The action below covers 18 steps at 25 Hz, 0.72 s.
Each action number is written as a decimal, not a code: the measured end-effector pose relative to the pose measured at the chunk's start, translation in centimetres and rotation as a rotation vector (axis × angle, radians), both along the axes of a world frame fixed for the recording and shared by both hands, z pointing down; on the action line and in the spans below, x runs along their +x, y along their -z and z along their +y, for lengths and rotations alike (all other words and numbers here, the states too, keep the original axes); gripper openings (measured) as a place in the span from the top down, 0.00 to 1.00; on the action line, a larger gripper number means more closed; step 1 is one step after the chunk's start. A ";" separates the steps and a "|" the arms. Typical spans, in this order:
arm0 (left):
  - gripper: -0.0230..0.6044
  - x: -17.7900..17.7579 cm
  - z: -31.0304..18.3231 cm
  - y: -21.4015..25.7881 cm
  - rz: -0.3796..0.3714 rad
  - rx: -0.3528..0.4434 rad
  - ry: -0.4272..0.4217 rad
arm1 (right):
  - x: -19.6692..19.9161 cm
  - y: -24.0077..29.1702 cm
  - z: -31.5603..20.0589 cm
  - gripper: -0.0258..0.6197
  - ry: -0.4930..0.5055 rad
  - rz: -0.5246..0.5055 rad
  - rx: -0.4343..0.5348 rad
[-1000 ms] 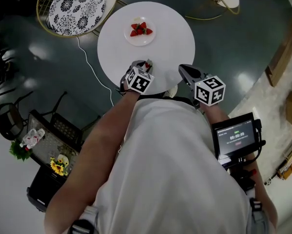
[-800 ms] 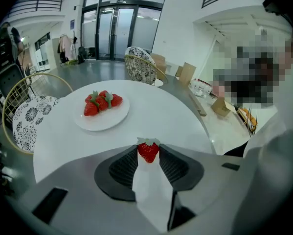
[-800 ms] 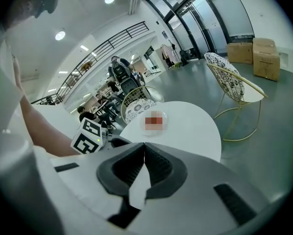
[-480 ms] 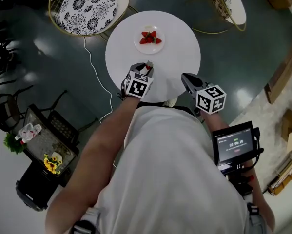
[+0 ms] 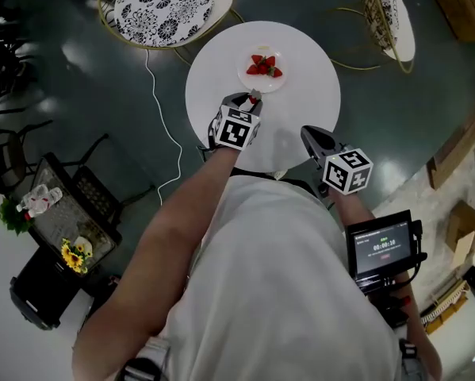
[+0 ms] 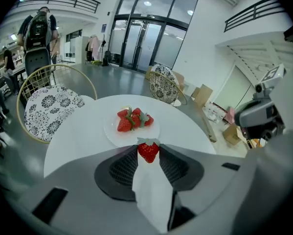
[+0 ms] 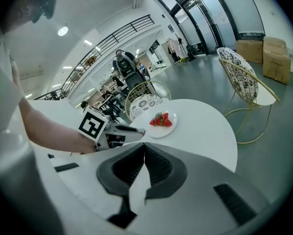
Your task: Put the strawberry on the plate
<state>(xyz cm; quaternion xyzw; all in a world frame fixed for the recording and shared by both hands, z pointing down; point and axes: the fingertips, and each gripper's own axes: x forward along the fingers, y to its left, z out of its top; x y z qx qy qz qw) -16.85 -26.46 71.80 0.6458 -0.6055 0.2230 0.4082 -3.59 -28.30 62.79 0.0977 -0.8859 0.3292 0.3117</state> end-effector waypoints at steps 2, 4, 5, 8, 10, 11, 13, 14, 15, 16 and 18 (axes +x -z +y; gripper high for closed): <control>0.74 -0.3 -0.6 -0.1 0.011 0.004 0.013 | -0.3 -0.1 0.2 0.95 0.002 0.007 -0.002; 0.74 -0.5 -1.3 -0.4 0.022 -0.003 0.021 | -0.5 -0.2 0.1 0.95 0.001 0.013 0.001; 0.74 -0.6 -1.6 -0.8 0.026 -0.009 0.023 | -0.6 -0.1 0.0 0.95 -0.002 0.015 0.003; 0.74 -0.6 -2.5 -1.5 0.045 -0.025 0.037 | -0.7 -0.2 -0.2 0.95 -0.016 0.021 0.004; 0.74 -0.6 -3.0 -1.8 0.058 -0.034 0.050 | -0.4 -0.3 -0.2 0.95 -0.025 0.028 0.001; 0.74 -0.6 -3.4 -1.9 0.063 -0.038 0.056 | -0.2 -0.4 -0.3 0.95 -0.030 0.031 0.000; 0.74 -0.8 -4.0 -2.2 0.071 -0.046 0.071 | 0.3 -0.6 -0.4 0.95 -0.043 0.040 -0.001; 0.74 -0.9 -4.2 -2.4 0.076 -0.047 0.081 | 0.6 -0.8 -0.4 0.95 -0.051 0.045 -0.001; 0.74 -1.1 -4.4 -2.6 0.082 -0.046 0.091 | 0.8 -1.0 -0.4 0.95 -0.058 0.050 -0.001; 0.74 -1.3 -4.5 -2.9 0.087 -0.045 0.100 | 0.9 -1.2 -0.3 0.95 -0.065 0.054 -0.001; 0.74 -1.6 -4.8 -3.3 0.091 -0.051 0.110 | 1.1 -1.4 -0.1 0.95 -0.075 0.060 0.000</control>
